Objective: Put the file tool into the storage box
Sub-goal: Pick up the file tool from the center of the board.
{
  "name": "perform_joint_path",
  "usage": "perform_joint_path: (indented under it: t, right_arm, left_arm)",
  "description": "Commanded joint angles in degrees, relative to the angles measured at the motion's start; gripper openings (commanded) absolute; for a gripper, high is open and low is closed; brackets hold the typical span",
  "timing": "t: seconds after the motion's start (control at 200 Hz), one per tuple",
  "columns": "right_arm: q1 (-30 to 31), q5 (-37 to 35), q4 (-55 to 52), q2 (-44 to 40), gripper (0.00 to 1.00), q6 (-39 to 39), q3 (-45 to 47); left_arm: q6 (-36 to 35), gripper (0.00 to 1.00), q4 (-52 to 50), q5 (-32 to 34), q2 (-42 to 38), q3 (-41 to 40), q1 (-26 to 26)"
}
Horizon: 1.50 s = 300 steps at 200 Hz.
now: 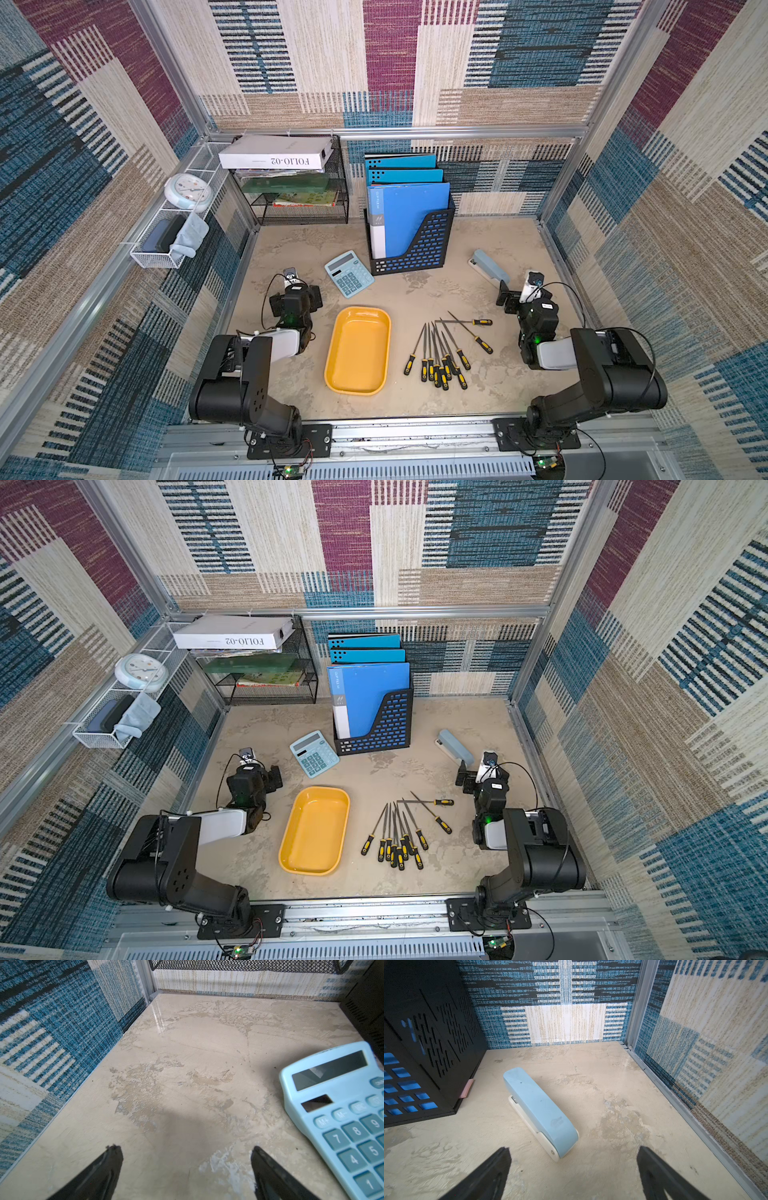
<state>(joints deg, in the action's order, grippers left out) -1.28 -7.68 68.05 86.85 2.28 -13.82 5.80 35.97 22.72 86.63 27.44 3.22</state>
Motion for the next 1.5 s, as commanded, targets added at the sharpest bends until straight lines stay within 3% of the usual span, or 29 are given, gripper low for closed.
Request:
perform_joint_path:
  t: [0.0,0.26,0.336,0.391,0.451,0.486,0.621,0.736,0.867,0.982,1.152,1.297,1.498]
  right_arm:
    - [0.05,-0.49,1.47,-0.18,0.99,0.09,-0.24]
    - [0.05,-0.41,1.52,-0.43,0.99,0.17,-0.42]
    - [0.07,2.18,-11.00,-3.81,0.99,-1.22,-5.74]
    - [0.05,4.28,-23.74,-7.07,1.00,-1.76,-11.41]
    - [0.05,5.18,-34.82,-10.45,0.99,1.13,-16.37]
    - [0.11,5.91,-40.35,-12.45,0.98,2.76,-18.59]
    - [0.87,7.11,-65.03,-18.01,0.97,8.57,-28.74]
    - [1.91,10.75,-83.94,-19.56,0.95,15.03,-36.17]
    - [5.88,15.92,-100.16,-19.46,0.93,20.38,-39.65]
    - [10.08,18.80,-112.25,-17.37,0.90,23.51,-40.22]
    - [17.86,15.63,-122.14,-13.91,0.89,25.12,-41.78]
    - [21.13,14.60,-122.44,-9.64,0.87,24.15,-41.90]
    - [23.86,13.90,-121.72,-4.19,0.81,22.44,-40.81]
  left_arm:
    - [0.12,1.00,-0.17,0.31,-0.14,0.42,-0.02]
    - [-0.05,0.99,-0.16,0.48,-0.10,0.59,0.03]
    - [-0.05,1.00,-0.06,0.40,-0.17,0.47,0.04]
    - [-2.39,0.89,0.27,-1.80,-1.29,1.32,0.30]
    - [-2.77,0.86,-16.65,-2.92,-4.55,8.49,0.73]
    - [-1.70,0.81,-21.53,-0.95,-6.08,11.12,0.88]
    - [6.14,0.87,-43.01,-4.82,-14.18,21.23,1.89]
    - [13.33,0.86,-63.74,-7.77,-17.18,30.93,5.09]
    - [22.55,0.86,-81.84,-17.67,-17.12,37.95,7.04]
    - [29.43,0.86,-92.05,-27.38,-16.38,38.16,9.23]
    - [36.48,0.84,-97.96,-38.39,-14.97,33.56,16.08]
    - [39.72,0.84,-98.31,-40.38,-15.55,31.34,21.44]
    - [38.92,0.82,-98.65,-40.74,-16.92,30.26,22.59]
